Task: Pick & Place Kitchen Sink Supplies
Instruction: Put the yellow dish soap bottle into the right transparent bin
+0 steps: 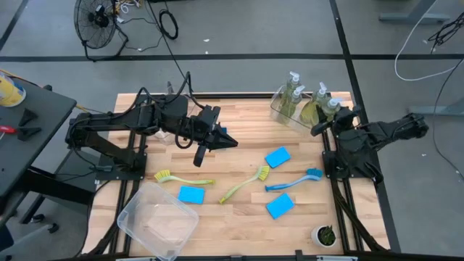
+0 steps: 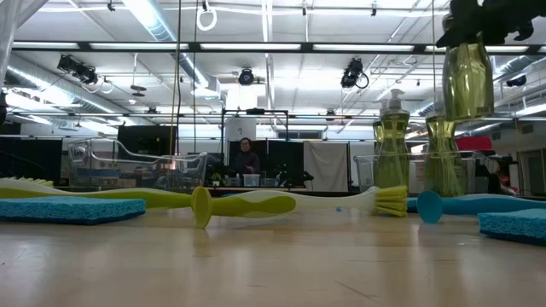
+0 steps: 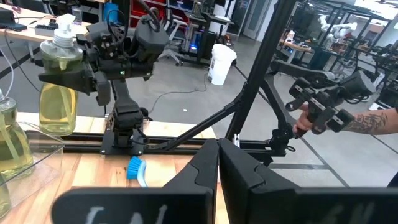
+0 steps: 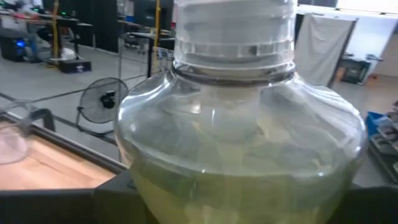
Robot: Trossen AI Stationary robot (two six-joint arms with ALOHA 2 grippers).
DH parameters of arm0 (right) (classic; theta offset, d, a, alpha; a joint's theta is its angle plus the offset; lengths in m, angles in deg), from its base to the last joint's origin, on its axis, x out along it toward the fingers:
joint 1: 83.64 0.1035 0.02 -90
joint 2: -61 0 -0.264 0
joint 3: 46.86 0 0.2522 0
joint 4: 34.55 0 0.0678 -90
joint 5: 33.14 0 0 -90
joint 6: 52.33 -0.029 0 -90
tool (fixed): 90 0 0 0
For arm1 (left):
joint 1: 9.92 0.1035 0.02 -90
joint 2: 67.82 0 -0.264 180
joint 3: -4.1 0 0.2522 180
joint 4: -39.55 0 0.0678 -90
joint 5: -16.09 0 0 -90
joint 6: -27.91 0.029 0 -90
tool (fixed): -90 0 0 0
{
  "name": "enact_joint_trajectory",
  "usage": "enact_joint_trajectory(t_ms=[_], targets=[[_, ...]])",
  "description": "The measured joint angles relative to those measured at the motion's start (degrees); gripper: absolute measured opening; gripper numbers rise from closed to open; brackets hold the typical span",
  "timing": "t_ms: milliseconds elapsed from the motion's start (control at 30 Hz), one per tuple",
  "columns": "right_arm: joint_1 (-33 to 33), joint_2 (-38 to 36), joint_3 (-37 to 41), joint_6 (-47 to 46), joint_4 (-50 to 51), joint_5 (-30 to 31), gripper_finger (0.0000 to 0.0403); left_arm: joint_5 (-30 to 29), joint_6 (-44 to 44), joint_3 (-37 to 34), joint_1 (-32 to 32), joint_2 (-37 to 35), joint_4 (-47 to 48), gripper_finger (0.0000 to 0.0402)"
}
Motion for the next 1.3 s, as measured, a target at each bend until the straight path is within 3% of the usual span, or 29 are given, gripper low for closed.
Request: enact_joint_trajectory(t_ms=[300,900,1133,1300], targets=[[-5.23,-0.16,0.05,-10.26,6.42,-0.17,0.0209,0.00,0.00,0.00,0.00,0.00,0.00,0.0019],[-12.28,-0.12,3.06,-8.61,-3.36,-3.17,0.0209,-0.01,-0.02,0.00,0.00,0.00,0.00,0.0019],[-16.10,-0.08,3.06,-5.98,-4.22,-11.31,0.0209,-0.01,-0.02,0.00,0.00,0.00,0.01,0.0019],[-19.27,-0.08,3.06,1.31,-9.42,-16.47,0.0209,0.00,-0.02,0.00,0.00,0.00,0.02,0.0019]])
